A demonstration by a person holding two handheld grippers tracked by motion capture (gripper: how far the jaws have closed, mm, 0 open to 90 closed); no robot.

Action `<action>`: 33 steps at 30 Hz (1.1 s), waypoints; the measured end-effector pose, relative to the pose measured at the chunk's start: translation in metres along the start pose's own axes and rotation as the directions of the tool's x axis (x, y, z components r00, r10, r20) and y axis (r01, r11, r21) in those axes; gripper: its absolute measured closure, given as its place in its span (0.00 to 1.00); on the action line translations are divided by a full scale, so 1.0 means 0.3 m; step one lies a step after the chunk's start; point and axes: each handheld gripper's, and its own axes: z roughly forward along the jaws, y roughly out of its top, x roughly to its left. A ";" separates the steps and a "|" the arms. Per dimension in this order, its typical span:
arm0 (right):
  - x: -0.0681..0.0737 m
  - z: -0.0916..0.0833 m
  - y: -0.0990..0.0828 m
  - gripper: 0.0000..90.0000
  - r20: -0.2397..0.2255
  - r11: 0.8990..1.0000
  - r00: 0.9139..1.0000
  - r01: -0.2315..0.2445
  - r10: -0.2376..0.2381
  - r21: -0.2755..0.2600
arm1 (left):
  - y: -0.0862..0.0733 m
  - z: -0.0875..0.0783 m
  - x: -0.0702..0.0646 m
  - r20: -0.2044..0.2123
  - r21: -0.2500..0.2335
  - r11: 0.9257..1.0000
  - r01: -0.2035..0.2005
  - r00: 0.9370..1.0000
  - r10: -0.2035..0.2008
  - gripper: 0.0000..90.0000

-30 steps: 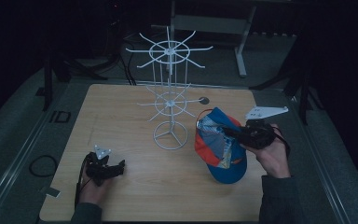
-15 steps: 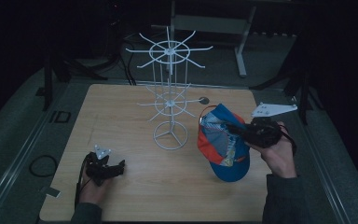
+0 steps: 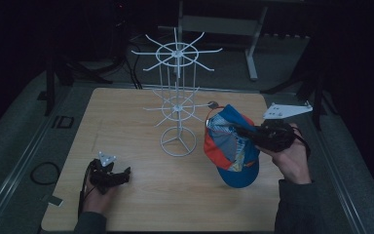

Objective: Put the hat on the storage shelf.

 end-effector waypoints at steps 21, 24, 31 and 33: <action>0.007 -0.015 0.048 0.98 -0.040 0.998 0.999 0.004 -0.006 -0.055 | 0.000 0.000 0.000 0.000 0.000 1.000 0.001 1.000 -0.001 0.16; 0.006 -0.015 0.052 0.98 -0.041 0.998 0.999 0.003 -0.006 -0.059 | 0.000 -0.001 0.001 0.000 0.003 1.000 -0.004 1.000 0.004 0.16; 0.010 -0.022 0.066 0.98 -0.042 0.997 0.999 0.003 -0.006 -0.072 | 0.000 0.000 0.000 0.000 -0.001 1.000 0.001 1.000 -0.001 0.16; 0.010 -0.024 0.069 0.98 -0.043 0.997 0.999 0.004 -0.007 -0.077 | 0.000 0.000 0.001 0.000 0.002 1.000 -0.002 1.000 0.002 0.16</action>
